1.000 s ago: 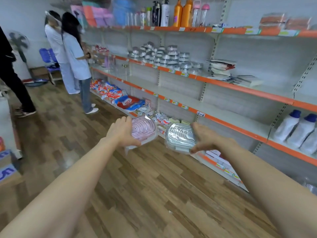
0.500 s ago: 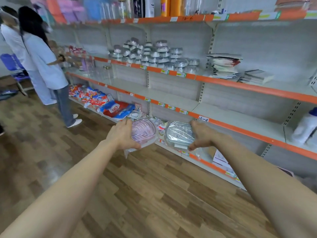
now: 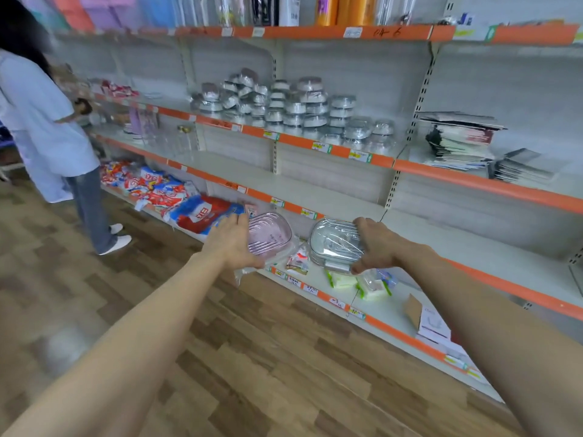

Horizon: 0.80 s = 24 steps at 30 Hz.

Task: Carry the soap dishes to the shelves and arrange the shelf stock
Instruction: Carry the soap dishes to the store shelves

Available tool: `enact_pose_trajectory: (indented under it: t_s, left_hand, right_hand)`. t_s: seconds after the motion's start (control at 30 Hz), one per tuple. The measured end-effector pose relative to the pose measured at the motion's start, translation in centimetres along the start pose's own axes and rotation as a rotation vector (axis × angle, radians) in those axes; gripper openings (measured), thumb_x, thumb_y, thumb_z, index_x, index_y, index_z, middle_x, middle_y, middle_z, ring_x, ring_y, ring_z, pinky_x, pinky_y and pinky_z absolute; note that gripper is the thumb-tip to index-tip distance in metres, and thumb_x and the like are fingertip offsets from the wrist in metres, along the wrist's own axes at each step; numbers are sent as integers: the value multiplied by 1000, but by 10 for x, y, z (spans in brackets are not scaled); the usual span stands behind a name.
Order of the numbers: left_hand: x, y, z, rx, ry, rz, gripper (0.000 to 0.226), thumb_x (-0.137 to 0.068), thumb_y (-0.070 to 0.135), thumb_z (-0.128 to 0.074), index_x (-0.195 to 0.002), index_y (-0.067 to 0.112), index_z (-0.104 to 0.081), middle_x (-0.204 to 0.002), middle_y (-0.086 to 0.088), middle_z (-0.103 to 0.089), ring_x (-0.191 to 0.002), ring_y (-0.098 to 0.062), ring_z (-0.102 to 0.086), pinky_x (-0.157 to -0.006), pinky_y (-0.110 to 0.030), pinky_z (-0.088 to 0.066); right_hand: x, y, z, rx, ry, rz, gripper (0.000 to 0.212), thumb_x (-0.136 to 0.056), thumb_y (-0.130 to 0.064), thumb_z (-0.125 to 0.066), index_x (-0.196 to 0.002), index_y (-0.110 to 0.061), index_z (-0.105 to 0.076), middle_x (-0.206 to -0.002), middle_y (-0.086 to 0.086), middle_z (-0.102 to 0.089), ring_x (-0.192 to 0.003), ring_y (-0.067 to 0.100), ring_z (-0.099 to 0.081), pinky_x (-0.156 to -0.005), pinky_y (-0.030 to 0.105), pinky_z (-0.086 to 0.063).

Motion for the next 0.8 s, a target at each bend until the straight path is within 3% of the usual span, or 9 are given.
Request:
enact_pose_trajectory:
  t_s: [0.2, 0.37, 0.8]
  left_hand:
    - [-89, -90, 10, 57, -24, -59, 99, -64, 49, -82, -139, 7, -32, -137, -11, -43, -125, -28, -42, -100, -37, -40]
    - [-157, -146, 16, 85, -35, -91, 106, -64, 48, -82, -144, 6, -27, -146, -13, -35, -133, -30, -36, -107, -39, -36]
    - [-347, -257, -12, 93, -42, -170, 97, -63, 45, -83, -139, 8, -34, -139, -11, -41, -127, -28, -40, -99, -36, -39]
  right_hand:
    - [-94, -61, -2, 14, -3, -59, 93, -63, -39, -84, -132, -7, -31, -130, 12, -42, -117, 29, -42, -93, 36, -42]
    - [-159, -105, 5, 31, -10, -90, 94, -65, -38, -83, -135, -7, -29, -132, 12, -39, -119, 29, -39, -96, 38, -40]
    - [-376, -148, -14, -47, 2, -182, 88, -68, -35, -80, -133, -5, -29, -130, 12, -32, -118, 30, -37, -95, 34, -38]
Point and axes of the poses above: each hand's wrist, its own x-axis away from the middle knuckle, its own z-axis out of the back of the hand, y = z × x, the point moved 3 cm from there along -x, towards the middle knuckle
